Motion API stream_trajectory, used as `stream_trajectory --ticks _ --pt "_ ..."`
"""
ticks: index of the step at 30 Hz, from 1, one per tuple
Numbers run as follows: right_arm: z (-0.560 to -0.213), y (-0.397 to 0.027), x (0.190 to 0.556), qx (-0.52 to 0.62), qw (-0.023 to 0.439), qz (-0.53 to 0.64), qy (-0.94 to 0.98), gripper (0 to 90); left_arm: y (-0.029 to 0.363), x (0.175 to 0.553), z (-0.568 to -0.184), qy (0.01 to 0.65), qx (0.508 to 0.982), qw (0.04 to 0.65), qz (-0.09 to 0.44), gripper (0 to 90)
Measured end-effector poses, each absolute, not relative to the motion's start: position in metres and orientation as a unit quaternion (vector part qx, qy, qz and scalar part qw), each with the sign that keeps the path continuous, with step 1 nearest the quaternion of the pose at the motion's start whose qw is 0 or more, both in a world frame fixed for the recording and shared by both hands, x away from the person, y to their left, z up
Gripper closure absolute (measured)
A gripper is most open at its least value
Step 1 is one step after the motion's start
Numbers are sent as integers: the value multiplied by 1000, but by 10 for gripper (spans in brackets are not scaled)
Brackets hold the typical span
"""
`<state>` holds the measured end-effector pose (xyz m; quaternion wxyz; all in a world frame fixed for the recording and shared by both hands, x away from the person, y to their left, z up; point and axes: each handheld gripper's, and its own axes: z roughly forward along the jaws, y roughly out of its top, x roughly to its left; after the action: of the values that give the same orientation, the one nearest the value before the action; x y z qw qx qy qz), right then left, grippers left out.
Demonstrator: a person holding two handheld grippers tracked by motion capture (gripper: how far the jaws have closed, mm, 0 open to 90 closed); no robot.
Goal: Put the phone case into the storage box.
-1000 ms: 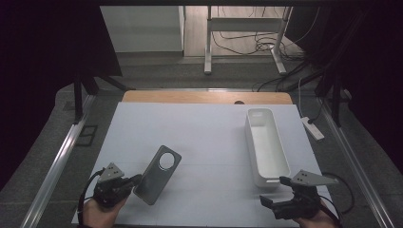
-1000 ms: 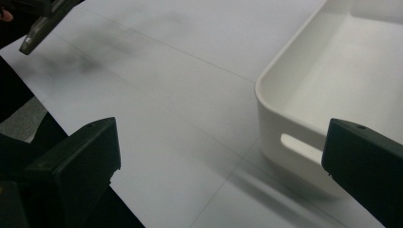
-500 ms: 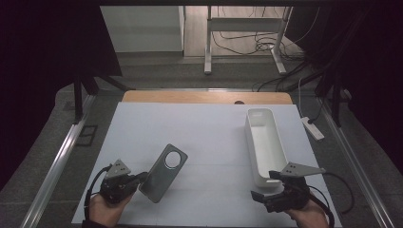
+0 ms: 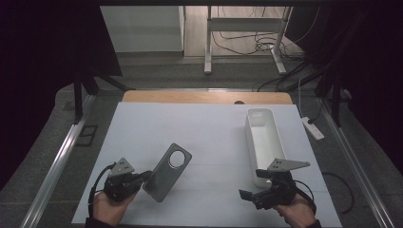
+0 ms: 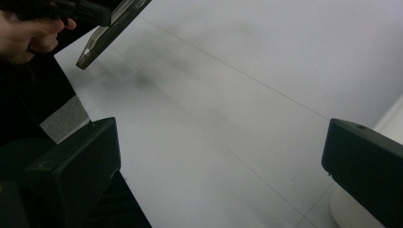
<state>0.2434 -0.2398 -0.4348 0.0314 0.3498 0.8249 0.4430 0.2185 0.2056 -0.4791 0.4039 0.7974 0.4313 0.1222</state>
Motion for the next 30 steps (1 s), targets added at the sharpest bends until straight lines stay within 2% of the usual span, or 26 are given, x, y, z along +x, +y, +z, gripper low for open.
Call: stream_trajectory --ticks 30 --pt "-448 -189 269 347 -20 444 826 0 194 229 -478 420 798 418 115 887"
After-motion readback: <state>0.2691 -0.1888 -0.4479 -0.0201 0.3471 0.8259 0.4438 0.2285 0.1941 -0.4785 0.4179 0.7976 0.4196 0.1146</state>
